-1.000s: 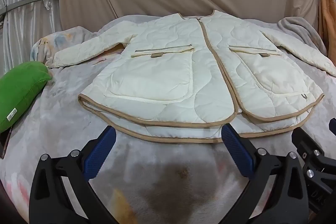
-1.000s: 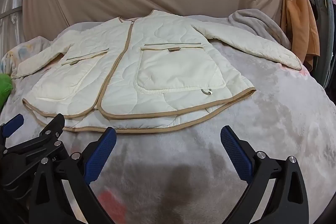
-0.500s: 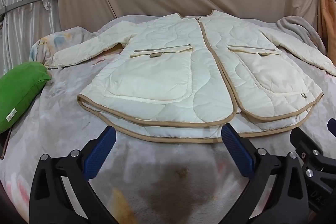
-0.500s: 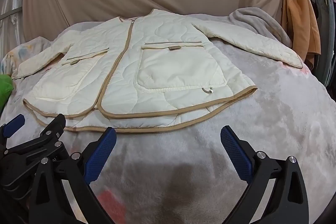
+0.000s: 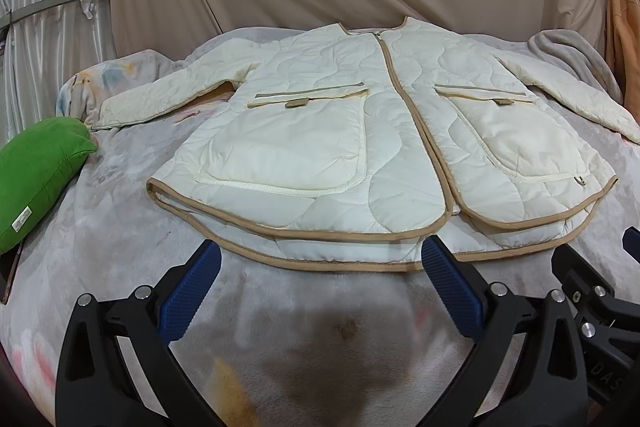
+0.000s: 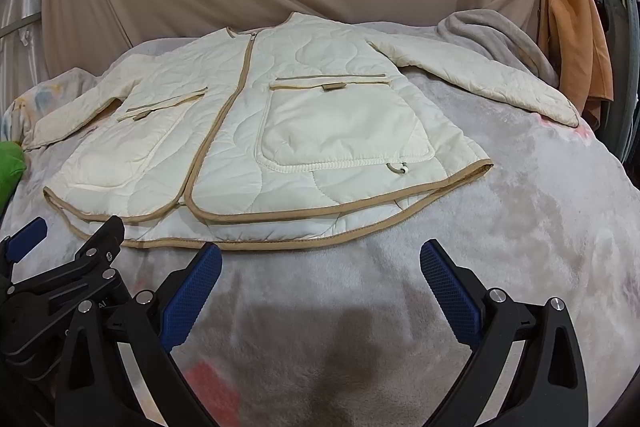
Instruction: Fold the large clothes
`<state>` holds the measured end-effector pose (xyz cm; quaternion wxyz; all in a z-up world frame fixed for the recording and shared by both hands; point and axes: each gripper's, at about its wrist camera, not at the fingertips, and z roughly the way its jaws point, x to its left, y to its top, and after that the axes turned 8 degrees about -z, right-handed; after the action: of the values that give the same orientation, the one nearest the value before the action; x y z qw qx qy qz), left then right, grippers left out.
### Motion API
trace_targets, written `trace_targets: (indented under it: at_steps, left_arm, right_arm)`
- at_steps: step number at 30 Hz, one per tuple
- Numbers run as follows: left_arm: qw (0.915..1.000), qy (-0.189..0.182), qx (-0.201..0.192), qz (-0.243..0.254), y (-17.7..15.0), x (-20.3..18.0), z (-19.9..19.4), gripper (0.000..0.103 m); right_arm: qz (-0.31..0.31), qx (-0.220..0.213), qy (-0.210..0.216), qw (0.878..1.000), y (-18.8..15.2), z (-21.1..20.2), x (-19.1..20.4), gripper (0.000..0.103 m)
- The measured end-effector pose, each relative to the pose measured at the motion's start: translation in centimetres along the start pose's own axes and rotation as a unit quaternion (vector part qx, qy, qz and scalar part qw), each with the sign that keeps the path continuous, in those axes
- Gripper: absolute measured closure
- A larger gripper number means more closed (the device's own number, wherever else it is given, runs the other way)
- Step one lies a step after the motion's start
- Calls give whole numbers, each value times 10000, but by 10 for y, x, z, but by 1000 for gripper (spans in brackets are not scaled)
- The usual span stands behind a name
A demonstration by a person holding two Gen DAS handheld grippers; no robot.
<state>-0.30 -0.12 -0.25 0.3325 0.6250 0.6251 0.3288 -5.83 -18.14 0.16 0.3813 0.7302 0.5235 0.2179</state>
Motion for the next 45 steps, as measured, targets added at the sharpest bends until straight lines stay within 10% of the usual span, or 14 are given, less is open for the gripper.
trace_targets:
  at_steps: [45]
  left_arm:
    - [10000, 7, -2, 20, -3, -2, 3, 5]
  right_arm:
    - [10, 108, -26, 9999, -1, 3, -2, 5]
